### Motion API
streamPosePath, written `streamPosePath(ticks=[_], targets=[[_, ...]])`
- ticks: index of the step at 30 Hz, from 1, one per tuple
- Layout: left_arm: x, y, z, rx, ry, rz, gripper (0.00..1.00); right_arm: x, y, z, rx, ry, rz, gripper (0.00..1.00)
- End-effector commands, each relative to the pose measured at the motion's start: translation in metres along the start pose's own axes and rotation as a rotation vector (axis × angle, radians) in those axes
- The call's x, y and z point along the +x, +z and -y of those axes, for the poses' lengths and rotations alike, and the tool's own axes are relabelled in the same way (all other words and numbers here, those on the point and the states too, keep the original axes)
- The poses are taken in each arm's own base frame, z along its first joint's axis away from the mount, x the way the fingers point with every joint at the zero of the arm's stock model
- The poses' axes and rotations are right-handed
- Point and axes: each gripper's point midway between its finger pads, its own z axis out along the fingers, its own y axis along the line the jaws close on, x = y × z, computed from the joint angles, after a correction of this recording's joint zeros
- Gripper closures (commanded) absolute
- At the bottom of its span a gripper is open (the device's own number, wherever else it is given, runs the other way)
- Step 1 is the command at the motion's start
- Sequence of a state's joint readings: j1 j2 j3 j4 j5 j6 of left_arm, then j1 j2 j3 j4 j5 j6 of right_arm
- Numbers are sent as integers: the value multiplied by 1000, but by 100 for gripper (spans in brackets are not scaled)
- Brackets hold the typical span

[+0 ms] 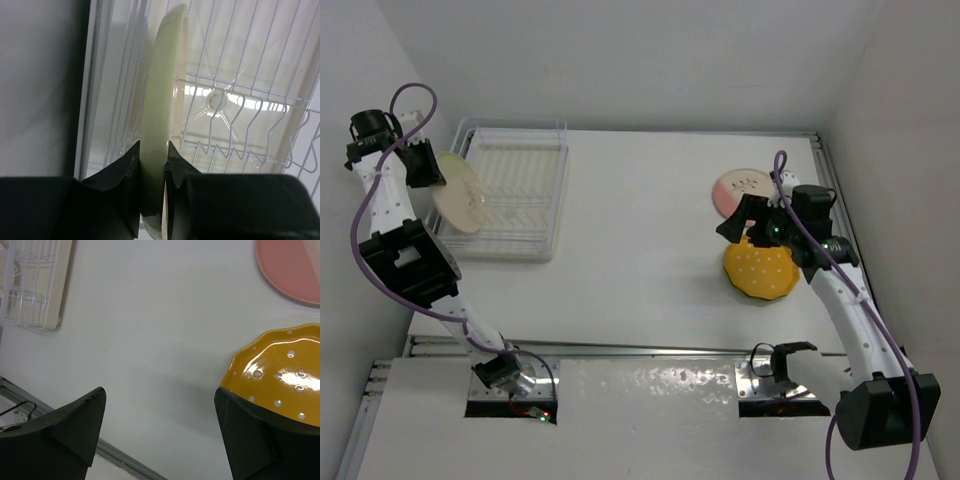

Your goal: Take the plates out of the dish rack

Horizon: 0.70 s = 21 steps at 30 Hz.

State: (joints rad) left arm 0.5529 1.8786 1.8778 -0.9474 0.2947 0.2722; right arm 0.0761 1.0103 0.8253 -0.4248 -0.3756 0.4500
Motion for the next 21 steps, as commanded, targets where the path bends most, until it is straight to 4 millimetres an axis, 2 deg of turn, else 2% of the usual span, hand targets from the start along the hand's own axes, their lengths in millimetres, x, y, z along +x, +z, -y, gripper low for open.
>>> streamPosePath(ticks=[1,2,4,5,7,8,12,17,18,19,21], targets=[[-68,-53,2,-39,43,261,100,-16,-2,-10,-39,-27,67,13],[-72,-62,6,-36,50,281,100,-16,-2,-11,-40,-26,68,13],[-93,-80,12,-34,97,383,100,-18,-1,-12,-46,-27,72,13],[-111,-102,16,-48,131,476,100,-20,-2,-13,-49,-29,75,14],[-123,-119,22,-46,157,557,100,-22,-1,-14,-57,-27,80,14],[-137,-142,29,-54,189,643,100,-22,0,-14,-59,-26,81,14],[-161,-186,54,-14,249,785,100,-27,1,-19,-79,-19,91,14],[-178,-214,81,105,200,858,100,-36,7,-27,-121,8,101,14],[-181,-224,91,149,200,873,100,-42,7,-31,-136,9,109,18],[-180,-223,100,198,189,866,100,-44,11,-36,-165,15,94,24],[-169,-217,146,394,173,808,100,-62,12,-54,-220,4,112,37]])
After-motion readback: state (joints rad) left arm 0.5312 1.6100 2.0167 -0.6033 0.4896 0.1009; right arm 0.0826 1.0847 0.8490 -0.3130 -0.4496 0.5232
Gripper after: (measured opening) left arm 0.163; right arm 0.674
